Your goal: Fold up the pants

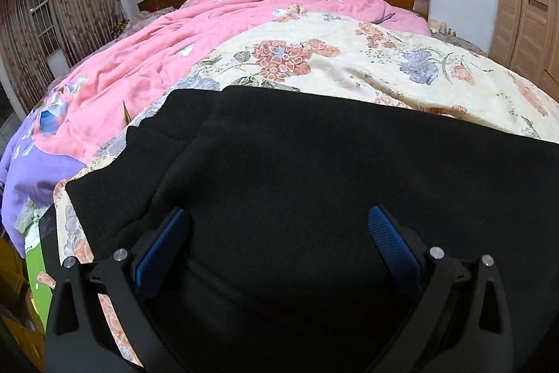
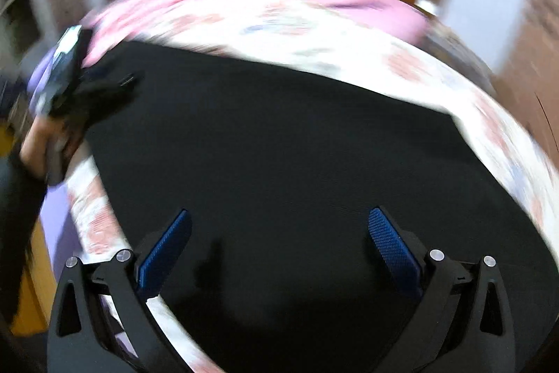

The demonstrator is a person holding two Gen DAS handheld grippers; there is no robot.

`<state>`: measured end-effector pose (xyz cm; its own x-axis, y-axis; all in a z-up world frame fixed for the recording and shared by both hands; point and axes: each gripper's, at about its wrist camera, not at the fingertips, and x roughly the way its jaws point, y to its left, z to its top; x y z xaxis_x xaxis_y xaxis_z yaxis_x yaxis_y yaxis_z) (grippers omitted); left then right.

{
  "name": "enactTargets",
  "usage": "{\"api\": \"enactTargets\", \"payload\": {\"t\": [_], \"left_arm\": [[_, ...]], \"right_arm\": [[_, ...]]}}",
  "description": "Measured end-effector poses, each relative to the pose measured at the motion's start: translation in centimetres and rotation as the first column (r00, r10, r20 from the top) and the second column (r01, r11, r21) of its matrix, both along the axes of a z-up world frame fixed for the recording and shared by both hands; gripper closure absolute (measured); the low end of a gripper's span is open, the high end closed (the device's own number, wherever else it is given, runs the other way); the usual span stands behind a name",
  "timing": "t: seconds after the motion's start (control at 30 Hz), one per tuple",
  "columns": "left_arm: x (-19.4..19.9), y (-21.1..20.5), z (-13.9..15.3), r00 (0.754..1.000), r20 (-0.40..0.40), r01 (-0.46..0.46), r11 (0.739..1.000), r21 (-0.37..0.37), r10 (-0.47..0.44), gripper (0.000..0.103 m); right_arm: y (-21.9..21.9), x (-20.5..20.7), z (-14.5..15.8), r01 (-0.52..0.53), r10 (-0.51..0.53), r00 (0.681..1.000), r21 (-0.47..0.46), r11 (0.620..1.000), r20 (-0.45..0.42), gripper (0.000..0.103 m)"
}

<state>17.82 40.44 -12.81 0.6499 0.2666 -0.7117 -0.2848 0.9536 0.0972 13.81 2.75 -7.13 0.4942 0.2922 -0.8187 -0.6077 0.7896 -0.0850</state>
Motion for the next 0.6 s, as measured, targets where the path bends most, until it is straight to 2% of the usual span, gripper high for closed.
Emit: {"api": "enactTargets", "payload": {"t": [0.07,0.17,0.23,0.33,0.37,0.47,0.5,0.6], "left_arm": [[-0.1,0.1,0.0,1.0,0.005,0.002,1.0,-0.003,-0.002,0.001],[-0.2,-0.2,0.5,1.0,-0.005,0.006,1.0,0.017,-0.006,0.001],[-1.0,-0.6,1.7,1.0,0.017,-0.004,0.999,0.032,0.004,0.001],[-3.8,-0.3,4.5,0.991,0.136,-0.006,1.0,0.018,0.003,0.001],[-4.1,0.3,4.8,0.99,0.141,-0.025,1.0,0.011,0.023,0.001],[-4.0,3.3,4.7,0.99,0.122,-0.066,0.997,-0.049,0.071,0.001],[-3.6,4.1,4.4,0.992,0.101,-0.073,0.996,-0.046,0.077,0.001],[-2.6,5.2,2.9,0.995,0.038,-0.091,0.995,0.044,0.089,0.001]], "right_arm": [[1.3,0.0,-1.6,-0.029,0.029,1.0,-0.062,0.998,0.001,0.005],[-1.7,1.2,-2.6,0.023,-0.013,0.994,0.09,0.996,-0.112,0.005],[-1.9,1.1,-2.4,0.017,-0.012,0.995,0.04,0.999,-0.104,0.005],[-1.2,0.7,-1.3,0.017,-0.018,0.998,-0.025,1.0,-0.054,0.005],[-0.9,0.2,-0.9,0.006,-0.007,0.999,-0.024,1.0,-0.036,0.005],[0.1,0.1,0.2,-0.029,0.029,1.0,0.024,0.999,-0.01,0.005],[0.4,0.1,0.4,-0.041,0.042,0.999,0.031,0.999,-0.005,0.005],[2.5,0.5,0.3,-0.064,0.064,0.998,0.009,0.998,0.007,0.005]]}}
